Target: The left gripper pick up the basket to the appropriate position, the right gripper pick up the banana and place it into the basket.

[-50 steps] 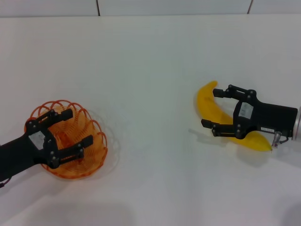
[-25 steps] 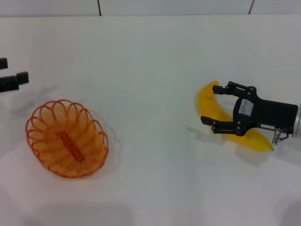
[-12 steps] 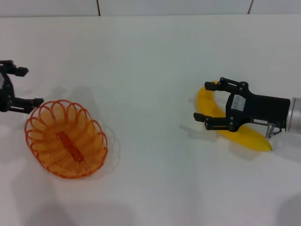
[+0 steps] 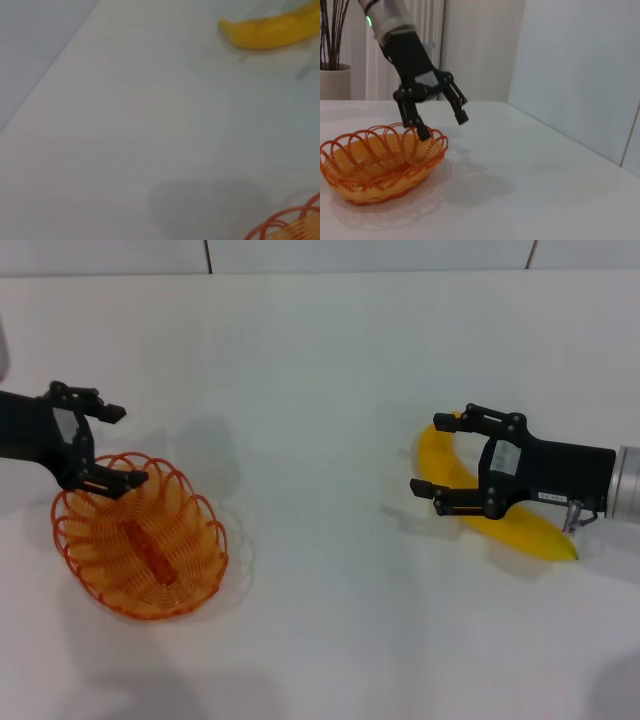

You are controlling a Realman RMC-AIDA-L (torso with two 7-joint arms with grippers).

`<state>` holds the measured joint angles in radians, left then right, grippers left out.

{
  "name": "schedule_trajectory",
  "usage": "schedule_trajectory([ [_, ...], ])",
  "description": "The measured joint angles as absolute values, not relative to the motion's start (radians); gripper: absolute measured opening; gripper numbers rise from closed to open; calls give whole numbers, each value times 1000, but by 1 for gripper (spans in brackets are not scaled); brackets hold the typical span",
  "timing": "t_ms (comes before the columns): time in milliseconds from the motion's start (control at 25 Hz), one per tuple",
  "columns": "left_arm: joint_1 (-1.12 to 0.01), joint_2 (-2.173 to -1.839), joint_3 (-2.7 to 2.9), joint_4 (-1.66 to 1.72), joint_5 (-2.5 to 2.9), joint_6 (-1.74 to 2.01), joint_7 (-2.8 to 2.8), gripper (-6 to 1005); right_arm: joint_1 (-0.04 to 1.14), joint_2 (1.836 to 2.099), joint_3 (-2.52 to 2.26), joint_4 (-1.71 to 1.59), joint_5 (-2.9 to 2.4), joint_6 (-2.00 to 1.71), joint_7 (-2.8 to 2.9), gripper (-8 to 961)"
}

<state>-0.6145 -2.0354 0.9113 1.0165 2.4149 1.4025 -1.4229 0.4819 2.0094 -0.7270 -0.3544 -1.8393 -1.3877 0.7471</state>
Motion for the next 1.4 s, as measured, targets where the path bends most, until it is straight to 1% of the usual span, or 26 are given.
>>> schedule_trajectory([
  [400, -670, -2038, 913, 908, 2477, 1329, -1412, 873, 489, 2009, -727, -354, -1839, -1388, 761, 840],
  [960, -667, -2042, 968, 906, 2479, 1305, -1438, 872, 489, 2009, -727, -354, -1839, -1387, 761, 830],
  [1200, -671, -2041, 968, 907, 2480, 1302, -1463, 698, 489, 2009, -727, -354, -1839, -1388, 767, 826],
  [1400, -672, -2041, 974, 907, 2480, 1302, -1463, 457, 489, 2009, -727, -354, -1839, -1388, 768, 822],
])
